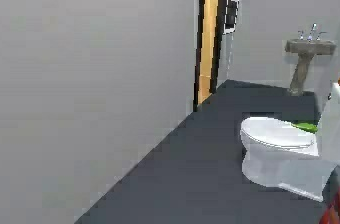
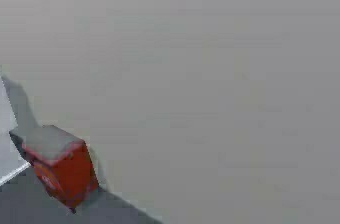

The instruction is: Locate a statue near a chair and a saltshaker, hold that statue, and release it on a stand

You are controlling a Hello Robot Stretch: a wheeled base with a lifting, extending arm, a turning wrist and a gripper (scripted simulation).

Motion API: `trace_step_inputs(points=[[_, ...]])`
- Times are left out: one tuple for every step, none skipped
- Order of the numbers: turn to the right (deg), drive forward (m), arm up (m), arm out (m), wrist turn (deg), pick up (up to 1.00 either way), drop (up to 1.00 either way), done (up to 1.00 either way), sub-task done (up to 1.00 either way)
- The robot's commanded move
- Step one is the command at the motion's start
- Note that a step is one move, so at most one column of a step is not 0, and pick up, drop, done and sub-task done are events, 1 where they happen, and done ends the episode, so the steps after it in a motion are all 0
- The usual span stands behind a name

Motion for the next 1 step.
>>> trace_step_inputs(points=[[-45.0,0.00,0.00,0.00,0.0,0.00,0.00,0.00,0.00]])
